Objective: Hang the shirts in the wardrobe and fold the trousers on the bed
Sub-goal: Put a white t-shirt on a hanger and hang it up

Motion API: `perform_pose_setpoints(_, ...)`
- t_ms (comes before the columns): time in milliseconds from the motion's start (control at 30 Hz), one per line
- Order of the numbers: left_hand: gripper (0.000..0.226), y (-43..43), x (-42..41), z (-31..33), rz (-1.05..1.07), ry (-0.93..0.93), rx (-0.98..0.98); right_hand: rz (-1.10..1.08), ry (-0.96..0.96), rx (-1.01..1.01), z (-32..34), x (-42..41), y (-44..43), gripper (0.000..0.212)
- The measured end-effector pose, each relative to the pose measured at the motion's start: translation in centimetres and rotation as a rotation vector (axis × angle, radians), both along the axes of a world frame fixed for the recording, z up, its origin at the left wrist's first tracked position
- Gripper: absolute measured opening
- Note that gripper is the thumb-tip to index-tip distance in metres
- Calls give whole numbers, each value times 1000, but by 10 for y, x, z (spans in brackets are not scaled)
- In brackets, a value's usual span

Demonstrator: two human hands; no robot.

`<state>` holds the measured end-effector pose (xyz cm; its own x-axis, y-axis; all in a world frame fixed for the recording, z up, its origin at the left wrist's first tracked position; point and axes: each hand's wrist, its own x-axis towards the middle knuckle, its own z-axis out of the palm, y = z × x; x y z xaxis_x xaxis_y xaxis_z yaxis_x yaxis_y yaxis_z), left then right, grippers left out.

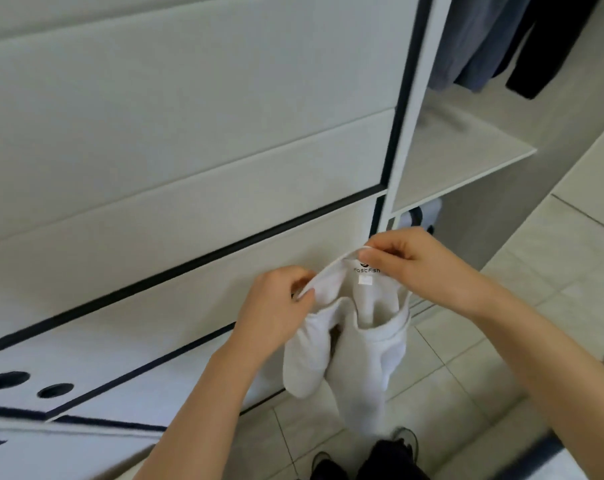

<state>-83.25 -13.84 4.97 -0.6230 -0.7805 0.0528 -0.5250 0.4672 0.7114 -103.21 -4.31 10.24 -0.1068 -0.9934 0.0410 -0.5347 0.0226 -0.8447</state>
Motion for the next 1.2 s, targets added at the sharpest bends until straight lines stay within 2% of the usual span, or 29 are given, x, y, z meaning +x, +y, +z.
perform_pose_setpoints(133, 7, 0, -24, 1, -50, 81, 7, -167, 0, -29, -12, -30, 16, 47)
perform_pose_setpoints(233, 16, 6, -51, 9, -45, 237, 147, -200, -25, -20, -25, -51, 29, 58)
perform_pose_setpoints(333, 23, 17, -82, 18, -56, 327, 181, -227, 0, -36, -36, -76, 38, 61)
perform_pose_setpoints(400, 24, 26, -104, 23, -54, 356, 161, -263, 19, -38, -39, -98, 41, 51)
perform_pose_setpoints(467, 23, 34, -128, 28, -54, 382, 150, -298, 37, -47, -39, -122, 42, 32)
perform_pose_setpoints(533, 23, 39, -154, 33, -53, 405, 122, -337, 85, -60, -38, -147, 43, 24)
perform_pose_setpoints(633, 24, 47, -197, 41, -35, 410, 59, -412, 174, -110, -34, -184, 43, 26)
perform_pose_setpoints(800, 32, 49, -268, 58, 20, 457, -56, -483, 197, -139, -29, -249, 47, 36)
perform_pose_setpoints(900, 31, 40, -301, 71, 58, 504, -81, -495, 206, -122, -25, -285, 48, 34)
perform_pose_setpoints(1100, 29, 23, -351, 110, 137, 626, -209, -528, 186, -151, -2, -345, 40, 37)
perform_pose_setpoints(1200, 30, 11, -371, 127, 141, 660, -258, -566, 96, -220, 11, -365, 27, 40)
